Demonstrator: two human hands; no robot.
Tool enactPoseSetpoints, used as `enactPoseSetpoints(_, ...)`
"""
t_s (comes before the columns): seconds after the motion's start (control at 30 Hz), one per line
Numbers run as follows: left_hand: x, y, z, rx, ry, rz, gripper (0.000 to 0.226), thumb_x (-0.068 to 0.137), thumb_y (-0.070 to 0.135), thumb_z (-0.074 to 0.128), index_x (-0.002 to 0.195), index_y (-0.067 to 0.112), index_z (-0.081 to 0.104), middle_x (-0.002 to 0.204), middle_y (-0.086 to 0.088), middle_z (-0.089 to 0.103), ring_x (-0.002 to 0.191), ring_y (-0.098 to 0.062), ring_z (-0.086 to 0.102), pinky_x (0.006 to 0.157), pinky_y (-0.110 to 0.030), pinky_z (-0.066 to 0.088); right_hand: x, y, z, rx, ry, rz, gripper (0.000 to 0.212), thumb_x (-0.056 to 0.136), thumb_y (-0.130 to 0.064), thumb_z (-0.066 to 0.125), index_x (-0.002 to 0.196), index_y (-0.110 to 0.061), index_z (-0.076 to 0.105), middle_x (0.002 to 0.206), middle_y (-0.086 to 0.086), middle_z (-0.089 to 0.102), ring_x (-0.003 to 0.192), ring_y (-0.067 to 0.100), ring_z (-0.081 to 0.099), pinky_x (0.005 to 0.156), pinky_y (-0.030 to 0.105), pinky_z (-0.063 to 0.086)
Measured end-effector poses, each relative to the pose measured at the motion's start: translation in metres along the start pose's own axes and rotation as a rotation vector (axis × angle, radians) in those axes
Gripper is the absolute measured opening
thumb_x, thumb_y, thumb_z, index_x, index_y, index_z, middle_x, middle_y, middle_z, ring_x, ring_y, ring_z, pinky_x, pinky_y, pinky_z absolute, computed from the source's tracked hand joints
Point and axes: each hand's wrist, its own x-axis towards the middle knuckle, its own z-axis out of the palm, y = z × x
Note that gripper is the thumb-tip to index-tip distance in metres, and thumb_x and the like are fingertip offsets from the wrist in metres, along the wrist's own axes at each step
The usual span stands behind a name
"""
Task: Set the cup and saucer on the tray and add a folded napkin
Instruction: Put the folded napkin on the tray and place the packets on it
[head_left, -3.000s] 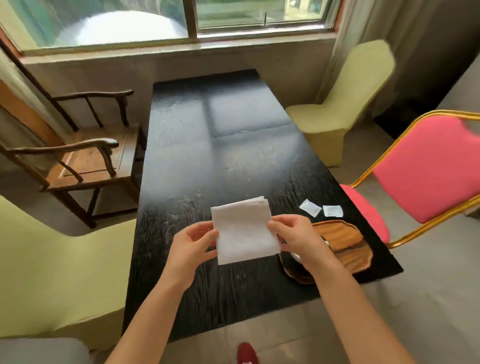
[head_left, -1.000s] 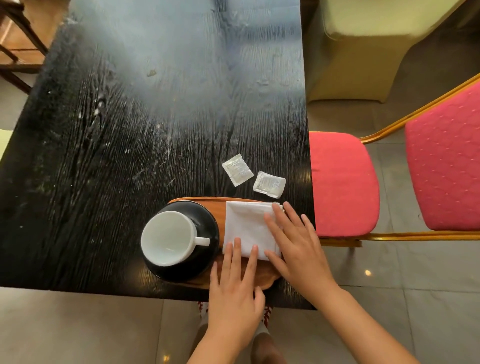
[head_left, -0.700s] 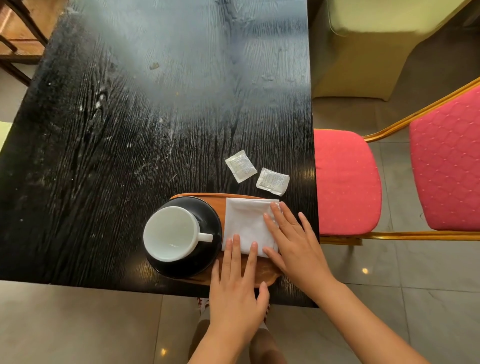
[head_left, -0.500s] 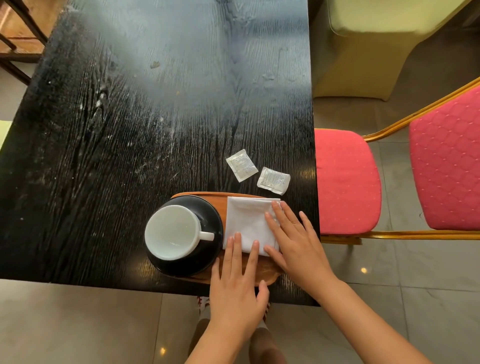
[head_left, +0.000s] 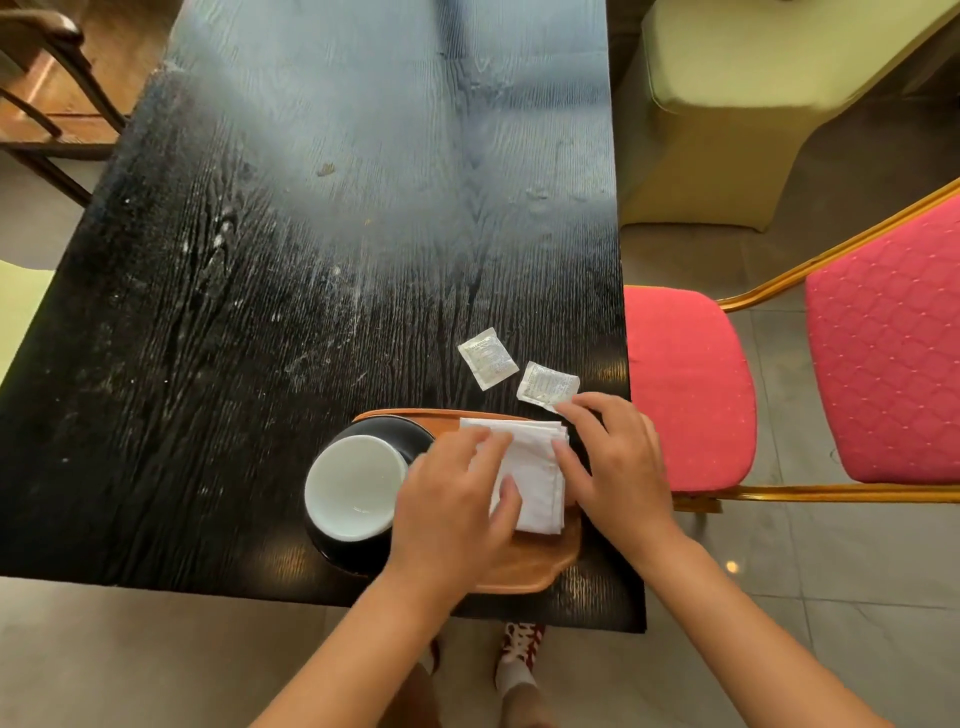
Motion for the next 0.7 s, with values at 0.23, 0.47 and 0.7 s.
enactPoseSetpoints(0.23, 0.133, -0.070, 0.009, 0.087, -0.190, -0.185, 0.034, 0.091, 0.028, 0.051, 0.120, 0.011, 0.056, 0.111, -0.007, 0.061, 0.101, -0.026, 0.058, 0.084, -0.042, 0.046, 0.079, 0.017, 0.011, -0.169, -0.314, 0.141, 0.039, 0.083, -0.025, 0.060, 0.120, -0.012, 0.056, 0.111, 0.008, 0.056, 0.104, 0.030, 0.049, 0.082, 0.039, 0.042)
enactPoseSetpoints(0.47, 0.152, -0.078, 0.058, 0.239, -0.337, -0.201, 0.044, 0.082, 0.038, 0.060, 0.115, 0.010, 0.052, 0.115, -0.008, 0.051, 0.109, -0.028, 0.047, 0.081, -0.041, 0.043, 0.089, 0.025, 0.036, -0.283, -0.385, 0.143, 0.031, 0.082, -0.030, 0.058, 0.108, -0.011, 0.057, 0.106, 0.007, 0.054, 0.102, 0.028, 0.047, 0.079, 0.037, 0.042)
enactPoseSetpoints(0.7, 0.140, -0.078, 0.061, -0.037, -0.276, -0.368, 0.024, 0.081, 0.026, 0.064, 0.095, 0.013, 0.050, 0.095, -0.004, 0.052, 0.087, -0.022, 0.050, 0.066, -0.034, 0.041, 0.079, 0.029, 0.041, -0.197, -0.312, 0.263, 0.014, 0.079, -0.021, 0.060, 0.090, -0.014, 0.056, 0.093, 0.006, 0.061, 0.094, 0.030, 0.051, 0.076, 0.038, 0.038)
